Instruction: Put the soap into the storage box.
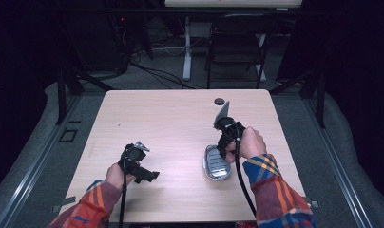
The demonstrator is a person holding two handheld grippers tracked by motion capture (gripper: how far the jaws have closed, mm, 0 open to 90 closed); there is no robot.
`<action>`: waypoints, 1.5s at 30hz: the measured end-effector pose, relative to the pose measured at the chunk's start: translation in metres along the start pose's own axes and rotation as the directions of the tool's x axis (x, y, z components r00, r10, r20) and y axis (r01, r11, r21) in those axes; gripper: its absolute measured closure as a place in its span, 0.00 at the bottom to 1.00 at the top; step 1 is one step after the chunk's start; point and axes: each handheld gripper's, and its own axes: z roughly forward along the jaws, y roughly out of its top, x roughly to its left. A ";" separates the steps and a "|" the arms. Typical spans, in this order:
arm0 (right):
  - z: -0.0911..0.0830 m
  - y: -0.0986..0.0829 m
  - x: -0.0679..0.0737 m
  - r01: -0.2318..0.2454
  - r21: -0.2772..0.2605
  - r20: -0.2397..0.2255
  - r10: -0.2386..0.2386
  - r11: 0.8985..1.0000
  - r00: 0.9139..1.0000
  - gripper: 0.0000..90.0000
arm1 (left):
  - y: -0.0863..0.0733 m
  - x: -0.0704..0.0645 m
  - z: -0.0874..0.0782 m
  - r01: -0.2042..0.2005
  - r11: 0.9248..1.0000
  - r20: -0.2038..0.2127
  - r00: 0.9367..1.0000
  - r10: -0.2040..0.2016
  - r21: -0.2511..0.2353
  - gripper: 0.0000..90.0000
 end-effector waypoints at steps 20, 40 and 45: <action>0.017 0.016 0.015 0.006 0.034 -0.006 -0.005 0.999 1.000 0.41 | 0.000 0.000 0.001 -0.003 1.000 0.000 1.000 0.003 0.006 0.00; 0.026 0.022 0.021 -0.024 0.046 0.004 0.024 0.999 1.000 0.41 | 0.000 0.000 0.001 -0.005 1.000 -0.005 1.000 0.005 0.009 0.00; 0.026 0.022 0.022 -0.016 0.056 0.011 0.015 0.998 1.000 0.40 | 0.000 0.000 0.001 -0.005 1.000 -0.004 1.000 0.005 0.012 0.00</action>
